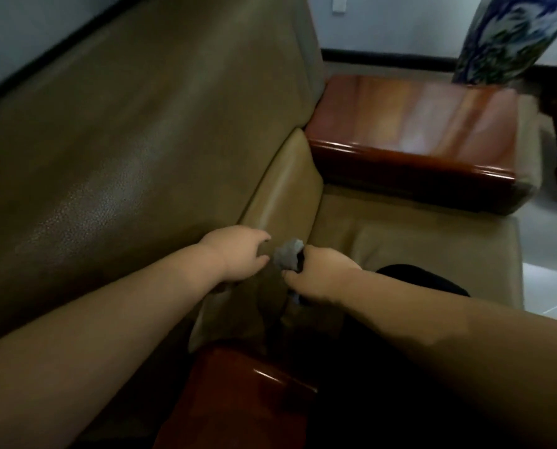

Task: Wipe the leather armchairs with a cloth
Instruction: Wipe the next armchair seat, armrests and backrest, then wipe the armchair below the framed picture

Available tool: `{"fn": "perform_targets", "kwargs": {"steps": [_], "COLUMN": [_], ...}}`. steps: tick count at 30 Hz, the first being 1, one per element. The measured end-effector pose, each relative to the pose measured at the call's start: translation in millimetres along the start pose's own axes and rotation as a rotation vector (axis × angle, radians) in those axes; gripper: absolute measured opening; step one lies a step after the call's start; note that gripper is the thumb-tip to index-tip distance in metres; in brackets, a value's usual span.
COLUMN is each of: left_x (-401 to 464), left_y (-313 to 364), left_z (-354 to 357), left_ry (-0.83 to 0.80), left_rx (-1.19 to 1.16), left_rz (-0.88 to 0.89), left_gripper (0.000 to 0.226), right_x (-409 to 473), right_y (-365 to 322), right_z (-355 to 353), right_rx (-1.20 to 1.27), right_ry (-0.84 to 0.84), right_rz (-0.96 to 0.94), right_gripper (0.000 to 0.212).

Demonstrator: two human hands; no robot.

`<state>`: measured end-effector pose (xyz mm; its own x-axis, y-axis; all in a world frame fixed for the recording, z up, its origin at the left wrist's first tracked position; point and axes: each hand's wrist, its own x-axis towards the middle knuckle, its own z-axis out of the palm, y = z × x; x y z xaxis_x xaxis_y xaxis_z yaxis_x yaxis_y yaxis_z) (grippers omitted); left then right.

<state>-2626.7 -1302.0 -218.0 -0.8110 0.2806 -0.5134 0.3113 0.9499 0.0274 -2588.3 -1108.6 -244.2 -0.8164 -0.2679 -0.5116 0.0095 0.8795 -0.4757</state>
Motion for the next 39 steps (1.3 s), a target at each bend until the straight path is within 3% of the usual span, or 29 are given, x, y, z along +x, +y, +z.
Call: {"fn": "perform_targets", "kwargs": {"steps": [4,7,14,20,28,32,39], "left_x": [10,18,51,92,172,197,195], "left_y": [52,111,297,459,649,741,858], "left_z": [-14,-31,-78,-104,-116,-143,-239], "left_ry": [0.027,0.095,0.196,0.185,0.094,0.001,-0.046], "left_rx": [-0.138,-0.178,-0.111,-0.054,0.016,0.091,0.167], "left_rz": [-0.049,-0.007,0.26,0.476,0.492,0.496,0.602], "left_gripper": [0.058,0.054,0.029,0.033,0.054,0.051,0.049], "right_x": [-17,-41,-130,-202,-258,-301,-401], "right_y": [38,79,223,360,540,615,652], "right_z": [-45,-80,-135,-178,-230,-268,-369], "right_rx": [0.046,0.076,0.138,0.202,0.257,0.362,0.345], "right_ry": [0.096,0.186,0.441,0.544,0.578,0.626,0.617], "right_rz": [0.017,0.061,0.23,0.428,0.58,0.695,0.789], "right_gripper": [0.022,0.023,0.041,0.018,0.027,0.056,0.035]}}
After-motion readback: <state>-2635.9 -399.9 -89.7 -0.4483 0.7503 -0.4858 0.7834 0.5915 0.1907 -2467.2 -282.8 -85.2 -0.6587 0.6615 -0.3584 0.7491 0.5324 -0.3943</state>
